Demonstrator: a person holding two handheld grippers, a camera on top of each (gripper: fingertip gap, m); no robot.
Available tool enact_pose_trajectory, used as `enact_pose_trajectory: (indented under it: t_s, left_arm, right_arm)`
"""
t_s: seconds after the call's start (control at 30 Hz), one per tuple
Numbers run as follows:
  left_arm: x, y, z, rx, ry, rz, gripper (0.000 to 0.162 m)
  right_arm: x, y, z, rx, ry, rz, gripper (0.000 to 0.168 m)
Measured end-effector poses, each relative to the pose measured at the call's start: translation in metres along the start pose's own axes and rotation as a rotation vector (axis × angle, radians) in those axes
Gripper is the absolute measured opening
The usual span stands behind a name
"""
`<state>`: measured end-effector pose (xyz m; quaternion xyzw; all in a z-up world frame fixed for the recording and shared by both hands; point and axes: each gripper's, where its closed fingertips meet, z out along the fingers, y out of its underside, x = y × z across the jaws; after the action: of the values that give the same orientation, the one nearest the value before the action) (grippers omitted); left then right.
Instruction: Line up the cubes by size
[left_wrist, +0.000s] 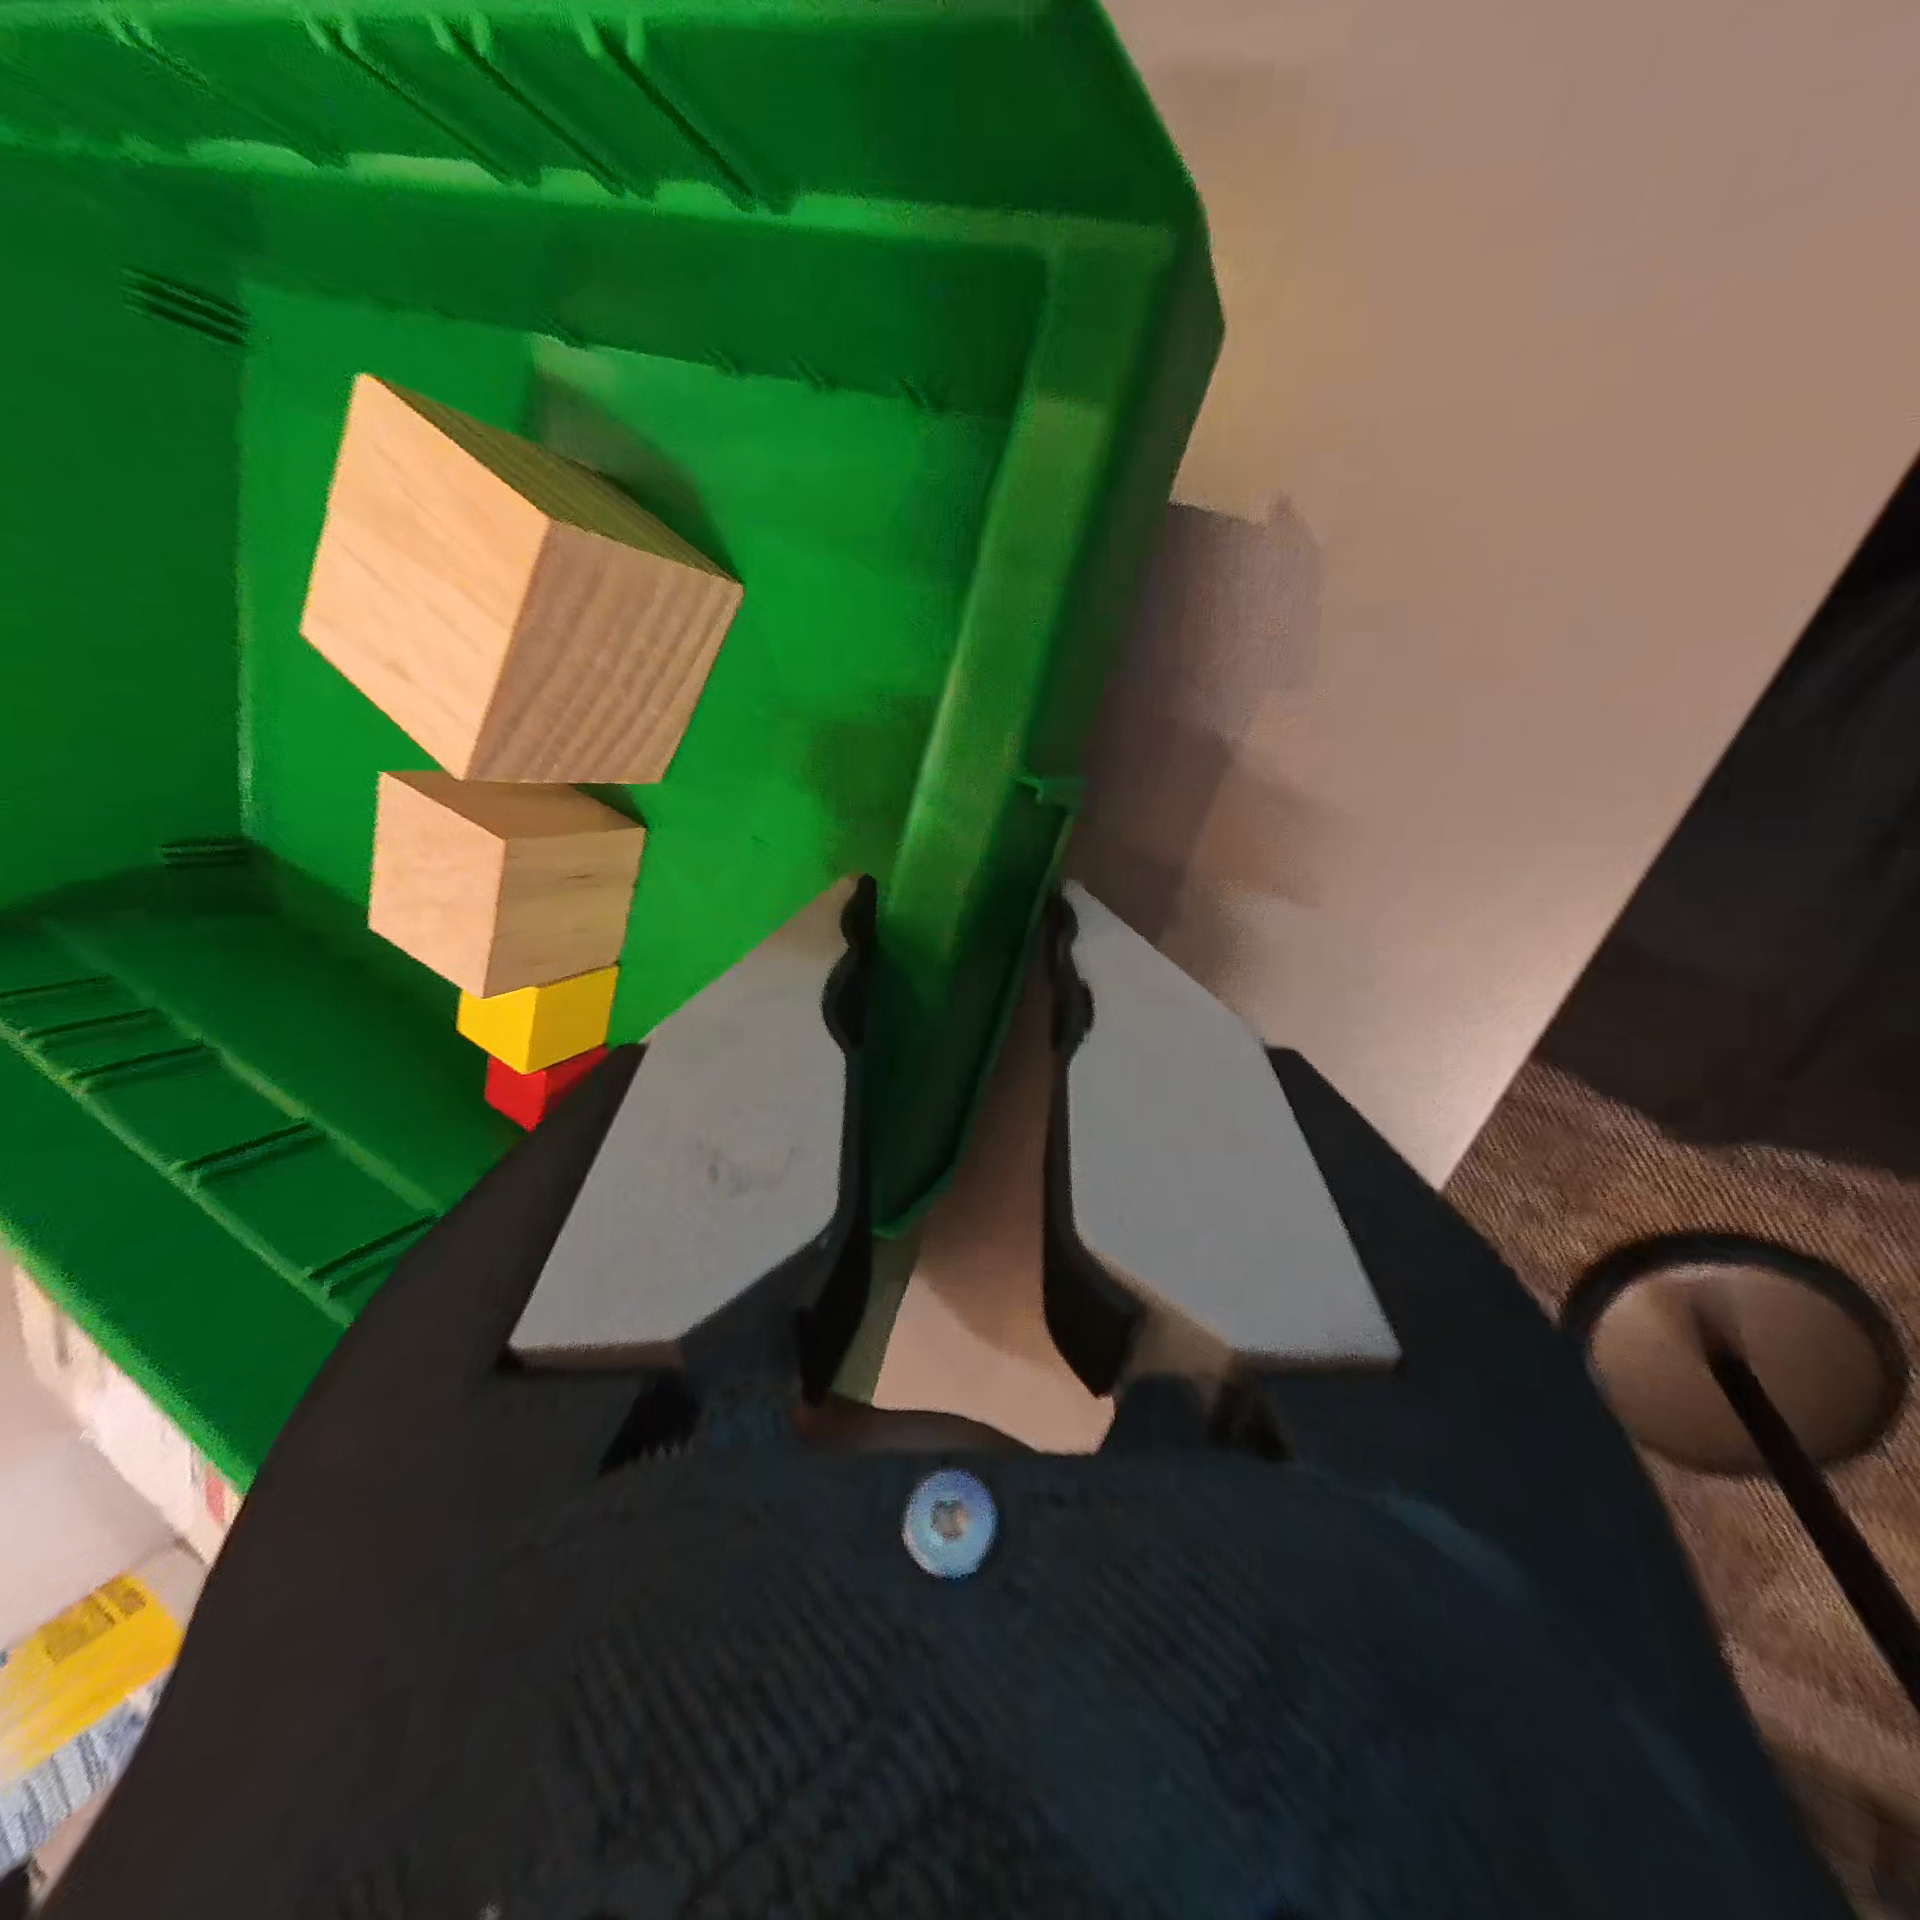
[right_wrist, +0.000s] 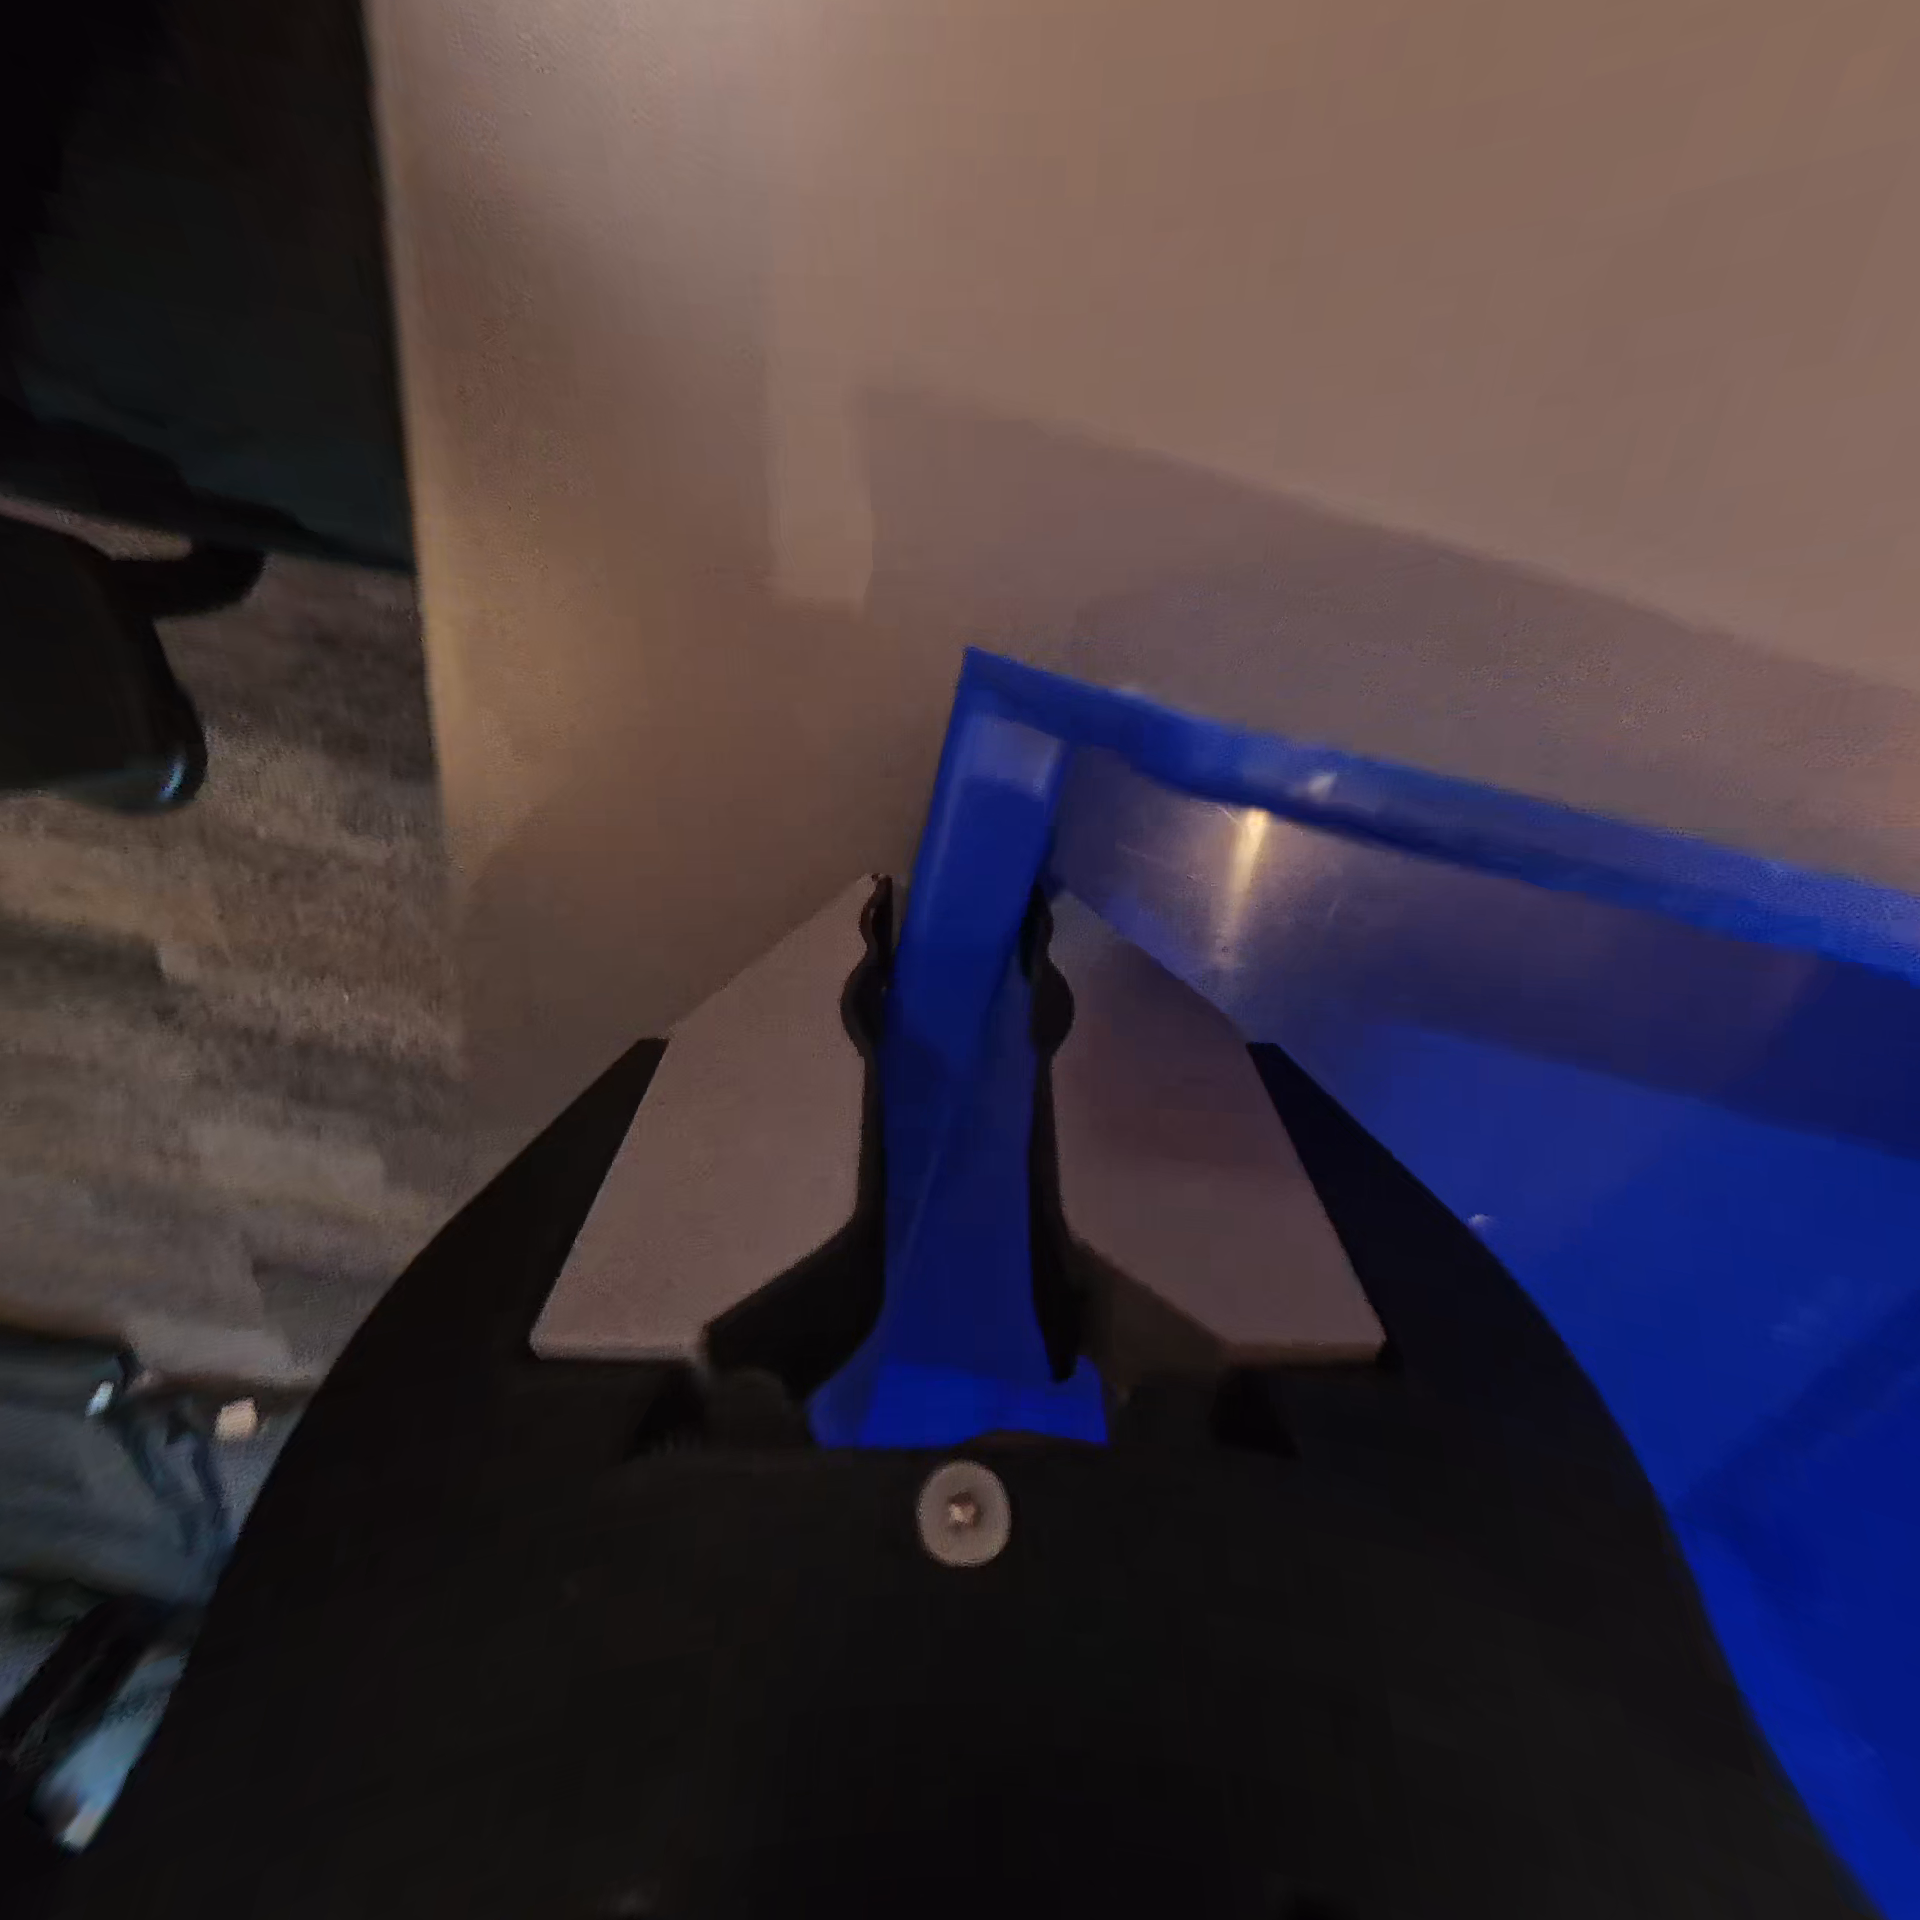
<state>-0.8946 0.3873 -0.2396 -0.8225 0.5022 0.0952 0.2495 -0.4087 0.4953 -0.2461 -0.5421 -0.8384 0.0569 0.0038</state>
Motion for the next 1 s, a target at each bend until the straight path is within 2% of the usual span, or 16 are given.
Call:
enact_pose_trajectory:
  t_s: [0.1,0.27,0.37,0.43,0.53,0.6,0.67,0.7,0.73,0.77,0.83,0.87,0.9,1.0]
  left_arm:
    - [-0.008,0.012,0.003,-0.050,0.145,0.039,0.028]
    - [-0.015,0.016,0.009,-0.106,0.324,0.041,0.024]
    - [-0.020,0.015,0.011,-0.106,0.305,0.042,0.025]
    - [-0.026,0.013,0.013,-0.086,0.228,0.017,0.028]
    - [-0.036,0.002,0.010,0.002,0.042,-0.051,0.056]
    - [-0.042,-0.016,-0.002,0.154,-0.073,-0.147,0.067]
    - [-0.050,-0.035,-0.021,0.329,-0.157,-0.268,0.065]
    - [-0.054,-0.041,-0.031,0.393,-0.178,-0.302,0.061]
    - [-0.059,-0.046,-0.040,0.434,-0.196,-0.312,0.053]
    - [-0.066,-0.049,-0.047,0.454,-0.205,-0.309,0.046]
    - [-0.077,-0.057,-0.056,0.449,-0.167,-0.290,0.050]
    - [-0.083,-0.059,-0.058,0.425,-0.150,-0.264,0.058]
    - [-0.095,-0.058,-0.058,0.381,-0.171,-0.230,0.058]
    - [-0.118,-0.056,-0.042,0.233,-0.181,-0.139,0.058]
  right_arm:
    - [0.024,0.005,-0.002,-0.079,-0.070,-0.025,0.023]
    - [0.045,-0.004,-0.002,-0.093,-0.148,0.009,0.026]
    - [0.048,-0.006,-0.002,-0.093,-0.084,0.036,0.024]
    - [0.051,-0.009,-0.006,-0.070,0.015,0.085,0.020]
    - [0.054,-0.024,-0.030,0.092,0.208,0.179,0.040]
    - [0.050,-0.054,-0.058,0.334,0.324,0.223,0.054]
    - [0.047,-0.088,-0.084,0.591,0.430,0.265,0.062]
    - [0.044,-0.107,-0.094,0.714,0.458,0.271,0.059]
    - [0.042,-0.122,-0.100,0.796,0.485,0.279,0.058]
    - [0.044,-0.127,-0.101,0.790,0.535,0.292,0.060]
    - [0.049,-0.135,-0.107,0.768,0.653,0.299,0.066]
    - [0.047,-0.142,-0.113,0.798,0.686,0.293,0.061]
    - [0.046,-0.148,-0.119,0.833,0.710,0.297,0.058]
    - [0.031,-0.177,-0.131,1.015,0.657,0.286,0.053]
